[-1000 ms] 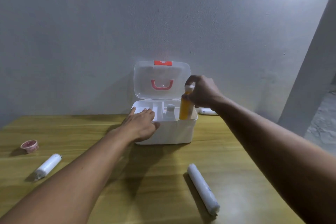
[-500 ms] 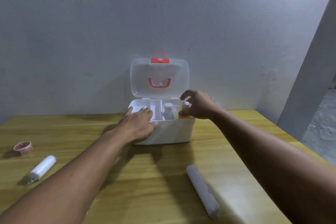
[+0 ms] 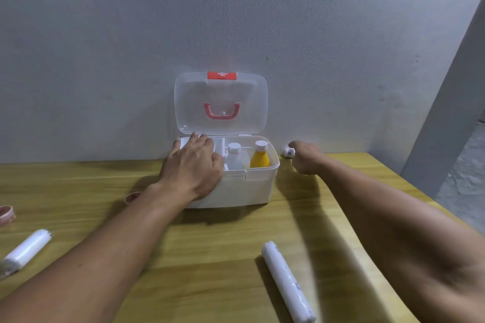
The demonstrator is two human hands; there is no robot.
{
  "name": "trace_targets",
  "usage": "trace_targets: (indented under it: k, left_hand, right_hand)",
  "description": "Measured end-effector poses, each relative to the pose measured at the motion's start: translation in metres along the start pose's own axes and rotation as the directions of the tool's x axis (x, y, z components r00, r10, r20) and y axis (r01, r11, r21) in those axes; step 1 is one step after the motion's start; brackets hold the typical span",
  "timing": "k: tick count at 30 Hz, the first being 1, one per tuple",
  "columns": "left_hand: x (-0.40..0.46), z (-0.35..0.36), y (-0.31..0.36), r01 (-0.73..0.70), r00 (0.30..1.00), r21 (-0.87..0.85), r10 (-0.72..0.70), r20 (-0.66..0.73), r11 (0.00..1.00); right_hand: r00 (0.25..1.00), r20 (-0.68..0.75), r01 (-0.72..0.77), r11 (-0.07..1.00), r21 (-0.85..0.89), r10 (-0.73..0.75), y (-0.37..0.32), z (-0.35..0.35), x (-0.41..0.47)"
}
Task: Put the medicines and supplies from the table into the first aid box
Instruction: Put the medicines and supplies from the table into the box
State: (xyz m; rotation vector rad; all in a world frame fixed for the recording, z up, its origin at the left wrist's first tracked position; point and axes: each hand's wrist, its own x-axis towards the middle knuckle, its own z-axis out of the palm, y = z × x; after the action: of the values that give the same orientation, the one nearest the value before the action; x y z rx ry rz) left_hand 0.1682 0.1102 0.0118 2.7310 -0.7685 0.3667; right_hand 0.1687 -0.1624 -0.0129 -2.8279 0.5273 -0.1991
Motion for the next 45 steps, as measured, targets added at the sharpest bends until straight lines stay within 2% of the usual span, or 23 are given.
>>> trace_targets:
  k: [3,7,10,15,19,22,25,27,29,32,38,42,45]
  left_hand:
    - [0.005,0.009,0.000,-0.004,0.999,0.032,0.002,0.040,0.999]
    - [0.008,0.016,-0.001,0.022,0.995,0.067,-0.029,0.096,0.998]
    - [0.010,0.016,-0.001,0.035,0.992,0.076,-0.044,0.120,0.997]
    - [0.008,0.016,-0.001,0.042,0.990,0.075,-0.051,0.132,0.996]
    - [0.007,0.015,-0.002,0.025,0.994,0.075,-0.033,0.109,0.997]
    - [0.002,0.014,-0.002,-0.031,0.999,0.053,0.030,0.027,0.998]
    - [-0.011,0.011,0.003,-0.090,0.984,-0.016,0.087,-0.154,0.996]
    - [-0.023,0.009,0.009,-0.120,0.958,-0.017,0.112,-0.262,0.993]
    - [-0.035,0.009,0.017,-0.139,0.942,-0.004,0.131,-0.308,0.990]
    - [-0.051,0.006,0.026,-0.115,0.963,0.009,0.114,-0.243,0.993]
    - [-0.066,0.007,0.026,-0.087,0.996,0.074,0.087,0.005,0.993]
    - [-0.067,0.002,0.023,-0.110,0.990,0.116,0.098,0.102,0.987]
    - [-0.066,-0.001,0.021,-0.125,0.984,0.115,0.108,0.145,0.985]
  right_hand:
    - [0.998,0.057,0.011,0.994,-0.108,-0.004,0.002,0.008,0.012]
    - [0.997,0.011,0.081,0.974,-0.211,-0.081,0.002,0.004,0.019]
    - [0.996,0.046,0.080,0.973,-0.217,-0.071,0.008,-0.001,0.023]
    - [0.997,0.026,0.080,0.933,-0.351,-0.076,0.014,0.002,0.020]
    - [0.994,0.035,0.108,0.941,-0.320,-0.102,0.010,-0.002,-0.001]
    - [0.983,0.124,0.164,0.951,-0.263,-0.135,-0.001,-0.011,-0.029]
    - [0.962,0.220,0.221,0.939,-0.264,-0.164,-0.016,-0.022,-0.061]
    - [0.933,0.327,0.208,0.966,-0.157,-0.148,-0.027,-0.027,-0.083]
    - [0.877,0.460,0.153,0.988,0.011,-0.141,-0.038,-0.032,-0.106]
    - [0.814,0.554,0.158,0.984,0.082,-0.176,-0.056,-0.037,-0.136]
    - [0.780,0.614,0.197,0.979,-0.058,-0.121,-0.077,-0.030,-0.171]
    - [0.802,0.590,0.209,0.968,-0.137,-0.089,-0.084,-0.023,-0.187]
    - [0.817,0.566,0.225,0.966,-0.131,-0.113,-0.088,-0.023,-0.194]
